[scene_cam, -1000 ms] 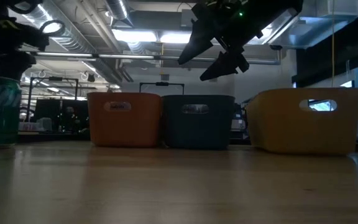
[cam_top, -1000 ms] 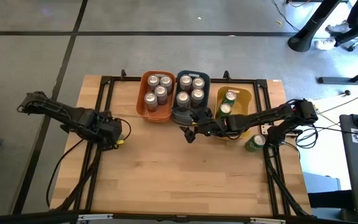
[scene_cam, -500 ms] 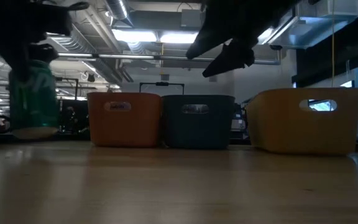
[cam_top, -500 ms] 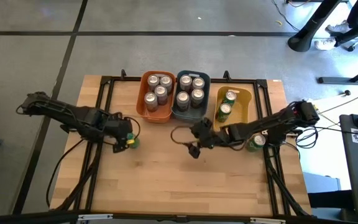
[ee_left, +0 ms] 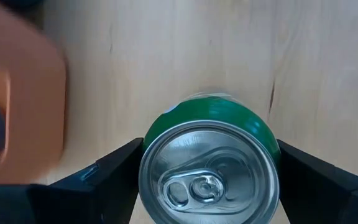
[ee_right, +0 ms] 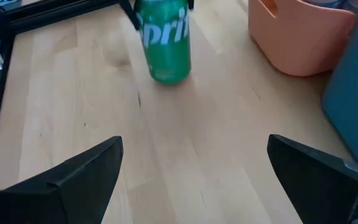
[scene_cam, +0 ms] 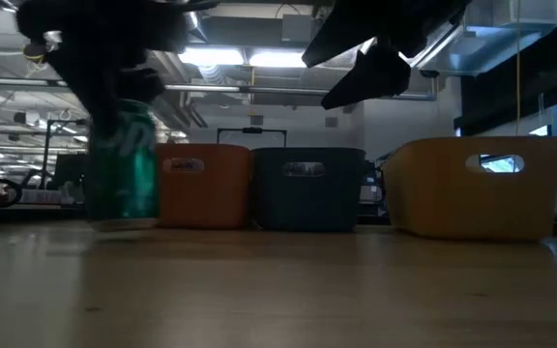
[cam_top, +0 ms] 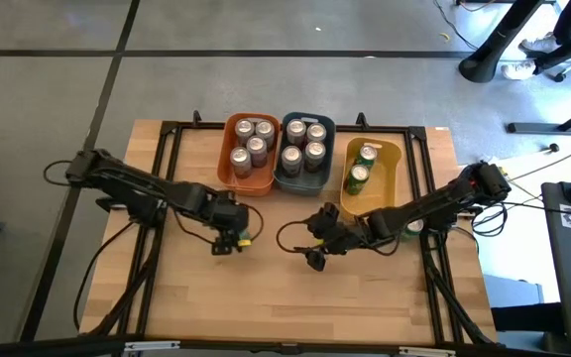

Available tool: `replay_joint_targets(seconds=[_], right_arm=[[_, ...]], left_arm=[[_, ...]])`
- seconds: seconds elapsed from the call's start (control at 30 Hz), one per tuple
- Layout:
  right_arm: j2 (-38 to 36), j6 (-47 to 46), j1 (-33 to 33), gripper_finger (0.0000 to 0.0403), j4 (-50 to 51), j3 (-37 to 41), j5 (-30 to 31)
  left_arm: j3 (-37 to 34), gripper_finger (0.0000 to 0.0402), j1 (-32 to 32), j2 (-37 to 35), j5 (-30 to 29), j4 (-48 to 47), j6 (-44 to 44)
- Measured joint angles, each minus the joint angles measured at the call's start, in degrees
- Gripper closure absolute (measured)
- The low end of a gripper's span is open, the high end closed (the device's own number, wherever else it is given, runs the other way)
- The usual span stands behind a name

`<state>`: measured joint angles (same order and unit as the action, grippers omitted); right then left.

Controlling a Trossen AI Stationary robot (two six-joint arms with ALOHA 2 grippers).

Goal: Sort soda cans
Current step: Put the left green soda can into the yellow bin

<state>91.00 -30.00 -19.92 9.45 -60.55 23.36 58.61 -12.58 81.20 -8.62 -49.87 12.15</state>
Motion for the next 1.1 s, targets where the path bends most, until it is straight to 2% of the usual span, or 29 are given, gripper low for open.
replay_joint_targets(seconds=[0.2,0.4,0.57,0.77,1.1], right_arm=[[0.0,-0.2,0.1,0.0004,0.1,0.0,0.0],[0.0,-0.2,0.1,0.0004,0.9,0.0,0.0],[0.0,-0.2,0.1,0.0004,1.5,0.0,0.1],[0.0,-0.1,0.1,0.0004,1.5,0.0,0.1],[0.0,0.1,0.1,0.0004,1.6,0.0,-0.3]], left_arm=[[6.1,0.0104,0.0,7.6,-0.1,0.5,-3.4],[9.7,0.0104,0.0,12.0,-0.3,1.4,-7.2],[10.3,0.01,0.0,12.8,-0.4,2.4,-8.6],[10.1,0.0064,0.0,13.0,0.1,3.0,-9.5],[10.1,0.0056,0.0,12.8,0.1,2.0,-11.6]])
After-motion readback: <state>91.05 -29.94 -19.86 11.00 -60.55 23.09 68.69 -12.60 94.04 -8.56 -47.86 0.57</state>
